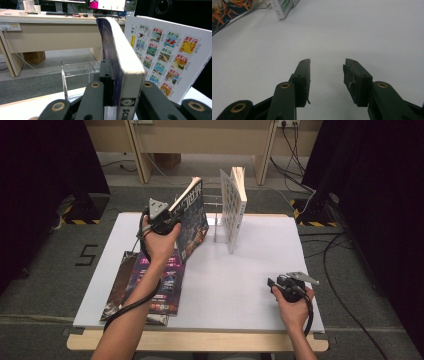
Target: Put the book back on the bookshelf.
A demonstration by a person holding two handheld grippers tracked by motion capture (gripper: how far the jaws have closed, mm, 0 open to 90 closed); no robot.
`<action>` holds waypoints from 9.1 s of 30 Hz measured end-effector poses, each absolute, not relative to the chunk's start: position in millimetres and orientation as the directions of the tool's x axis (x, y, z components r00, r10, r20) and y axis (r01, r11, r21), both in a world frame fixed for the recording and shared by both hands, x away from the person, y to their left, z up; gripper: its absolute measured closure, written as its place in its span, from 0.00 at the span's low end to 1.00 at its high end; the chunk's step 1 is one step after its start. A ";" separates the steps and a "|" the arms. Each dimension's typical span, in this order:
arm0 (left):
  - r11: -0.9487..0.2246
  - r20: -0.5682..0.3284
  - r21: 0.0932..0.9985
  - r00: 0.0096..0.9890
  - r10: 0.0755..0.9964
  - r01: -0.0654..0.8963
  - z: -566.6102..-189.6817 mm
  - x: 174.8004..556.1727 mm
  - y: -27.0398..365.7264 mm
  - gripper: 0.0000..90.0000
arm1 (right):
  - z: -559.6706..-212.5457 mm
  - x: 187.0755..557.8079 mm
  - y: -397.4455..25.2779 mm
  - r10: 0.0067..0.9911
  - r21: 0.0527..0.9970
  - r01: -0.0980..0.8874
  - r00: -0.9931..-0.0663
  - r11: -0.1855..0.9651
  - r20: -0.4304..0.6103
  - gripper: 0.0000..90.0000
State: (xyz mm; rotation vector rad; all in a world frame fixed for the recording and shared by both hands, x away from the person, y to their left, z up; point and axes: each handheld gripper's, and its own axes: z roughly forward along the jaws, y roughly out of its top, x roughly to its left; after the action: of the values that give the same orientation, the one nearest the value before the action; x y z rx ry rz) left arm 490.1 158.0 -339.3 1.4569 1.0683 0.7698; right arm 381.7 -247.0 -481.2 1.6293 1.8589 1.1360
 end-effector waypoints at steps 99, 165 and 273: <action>0.023 -0.056 0.994 0.317 0.947 0.108 -314.5 540.6 115.1 0.92 | -483.8 381.7 -247.6 0.948 0.785 0.619 -0.231 -0.032 0.221 0.63; 0.026 -0.095 0.978 0.325 0.941 0.208 -335.0 561.4 122.8 0.82 | -484.9 383.1 -252.2 0.947 0.784 0.620 -0.234 -0.029 0.219 0.63; 0.069 -0.199 0.927 0.327 0.924 0.369 -331.8 504.8 156.8 0.51 | -474.5 383.3 -234.8 0.942 0.781 0.624 -0.272 0.017 0.196 0.62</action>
State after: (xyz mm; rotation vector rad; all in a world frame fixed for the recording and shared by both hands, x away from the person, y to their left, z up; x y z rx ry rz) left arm 504.8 156.8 -331.8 1.5055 1.2350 0.6418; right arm 383.3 -234.8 -474.5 1.5998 1.9216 1.1400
